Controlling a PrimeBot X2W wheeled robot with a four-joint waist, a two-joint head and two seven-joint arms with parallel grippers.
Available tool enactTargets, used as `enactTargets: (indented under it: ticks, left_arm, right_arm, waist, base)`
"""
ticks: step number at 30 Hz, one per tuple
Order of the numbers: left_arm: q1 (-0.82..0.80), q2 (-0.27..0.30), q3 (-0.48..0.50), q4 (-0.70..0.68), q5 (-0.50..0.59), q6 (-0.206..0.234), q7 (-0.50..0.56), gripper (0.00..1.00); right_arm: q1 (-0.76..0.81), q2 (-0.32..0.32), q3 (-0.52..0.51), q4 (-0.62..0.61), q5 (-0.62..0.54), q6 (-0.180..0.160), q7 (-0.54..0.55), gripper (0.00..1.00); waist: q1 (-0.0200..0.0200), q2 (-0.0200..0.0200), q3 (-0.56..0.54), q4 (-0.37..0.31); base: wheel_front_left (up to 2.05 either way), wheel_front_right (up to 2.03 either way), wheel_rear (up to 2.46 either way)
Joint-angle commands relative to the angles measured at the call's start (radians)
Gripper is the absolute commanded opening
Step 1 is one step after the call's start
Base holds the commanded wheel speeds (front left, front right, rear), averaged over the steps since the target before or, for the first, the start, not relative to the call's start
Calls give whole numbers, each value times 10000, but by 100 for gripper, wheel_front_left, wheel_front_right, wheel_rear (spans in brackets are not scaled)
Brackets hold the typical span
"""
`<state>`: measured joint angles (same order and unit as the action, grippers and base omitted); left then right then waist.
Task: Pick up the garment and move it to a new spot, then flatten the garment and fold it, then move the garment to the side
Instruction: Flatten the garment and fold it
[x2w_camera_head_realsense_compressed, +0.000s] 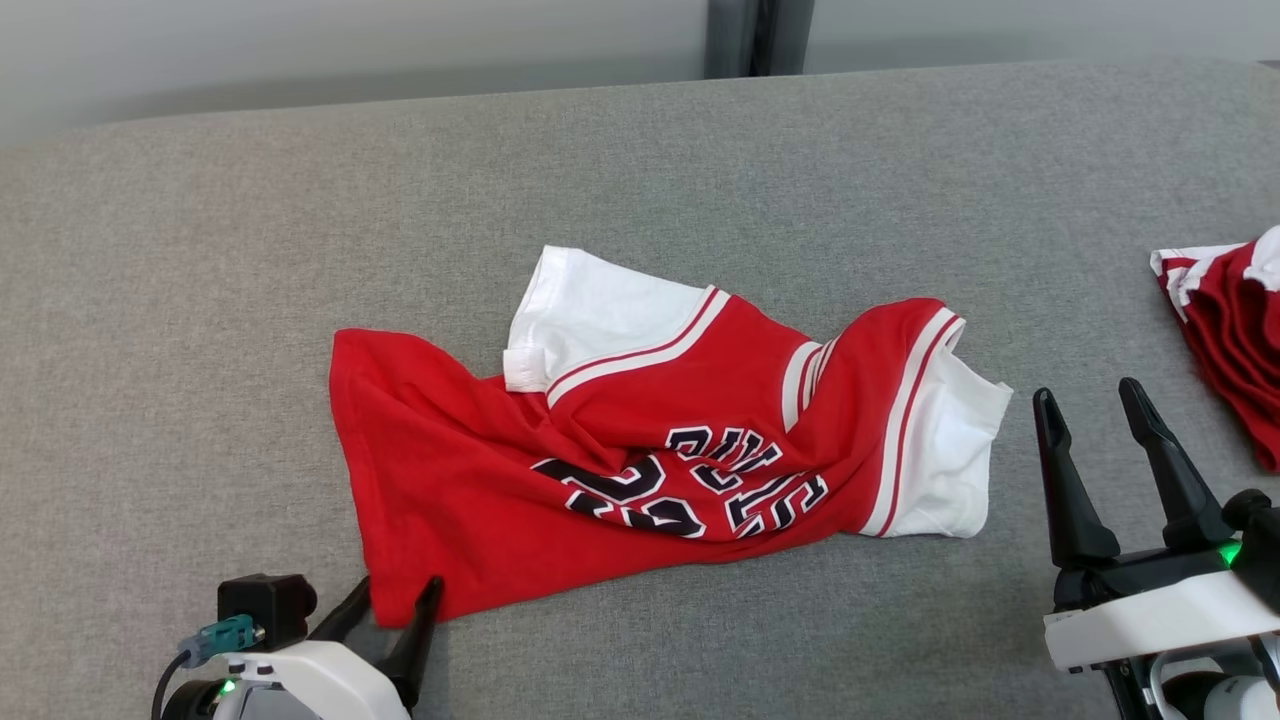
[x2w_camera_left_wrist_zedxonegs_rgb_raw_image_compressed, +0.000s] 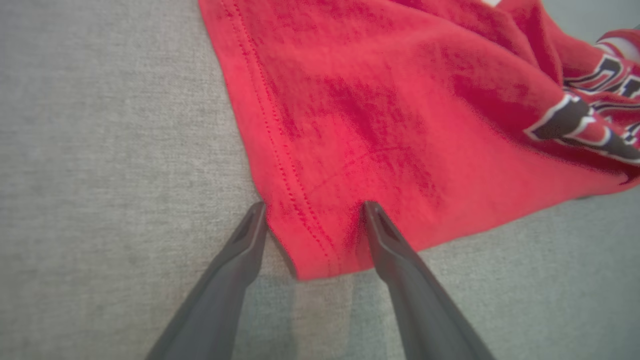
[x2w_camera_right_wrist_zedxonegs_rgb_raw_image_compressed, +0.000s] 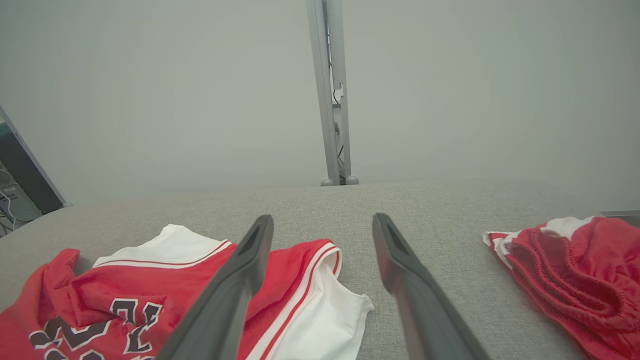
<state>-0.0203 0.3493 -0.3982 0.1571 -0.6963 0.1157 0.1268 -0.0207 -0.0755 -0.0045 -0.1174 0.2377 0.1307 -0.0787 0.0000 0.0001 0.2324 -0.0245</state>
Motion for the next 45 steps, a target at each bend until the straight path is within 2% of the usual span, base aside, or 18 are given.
enactTargets:
  ticks: [1, 6, 11, 22, 26, 29, 31, 32, 34, 38, 40, 45]
  left_arm:
    - [-84, -6, -58, -15, -34, -112, -1, 2]
    - [-175, 140, 7, -617, -14, -344, -266, 0]
    - [17, 376, 116, -1917, 263, -65, -430, 0]
    - [1204, 1188, 200, -6003, 443, 815, 617, 0]
    - [1184, 1386, 477, -6622, 413, 994, 752, 0]
    - [815, 1396, 700, -6201, 165, 904, 783, 0]
    - [473, 1242, 837, -5531, -166, 752, 751, 0]
    - [262, 1353, 903, -5086, -105, 679, 745, 0]
    - [-258, 1116, 992, -4211, -429, 419, 633, 0]
    - [-1242, 1028, 1100, -2337, -584, -50, 424, 0]
    - [-1508, 976, 1200, -2002, -601, -123, 260, 0]
    - [-2593, 783, 1274, -437, -578, -694, -393, 0]
  right_arm:
    - [-102, -21, -27, 21, 30, 1, -81, 100]
    - [-144, -8, -109, 80, 110, 1, -177, 100]
    - [-111, -82, -295, 46, 320, 1, -309, 100]
    - [111, 54, -792, -159, 275, 1, -223, 100]
    - [-9, 110, -805, -207, 301, 1, -235, 100]
    - [-155, 133, -715, -208, 308, 1, -256, 100]
    - [-257, 159, -660, -173, 316, 1, -287, 100]
    - [-310, 167, -612, -137, 324, 1, -275, 100]
    - [-400, 175, -535, -106, 333, 1, -317, 100]
    - [-529, 203, -410, 35, 358, 1, -404, 100]
    - [-576, 209, -348, 66, 389, 1, -407, 100]
    - [-747, 217, -289, 238, 444, 1, -560, 100]
  waist:
    - [0, -1, 29, 37]
    - [0, -1, -16, 225]
    - [0, -1, -183, 539]
    - [0, -1, -363, 1091]
    - [0, -1, -204, 996]
    - [0, -1, -50, 691]
    - [0, -1, 76, 429]
    - [0, -1, 141, 266]
    - [0, -1, 289, -30]
    - [0, -1, 531, -536]
    - [0, -1, 616, -654]
    - [0, -1, 922, -921]
  base:
    - [0, 0, 0]
    - [0, 0, 0]
    - [0, 0, 0]
    - [0, 0, 0]
    - [0, 0, 0]
    - [0, 0, 0]
    - [0, 0, 0]
    - [0, 0, 0]
    - [0, 0, 0]
    - [0, 0, 0]
    - [0, 0, 0]
    - [0, 0, 0]
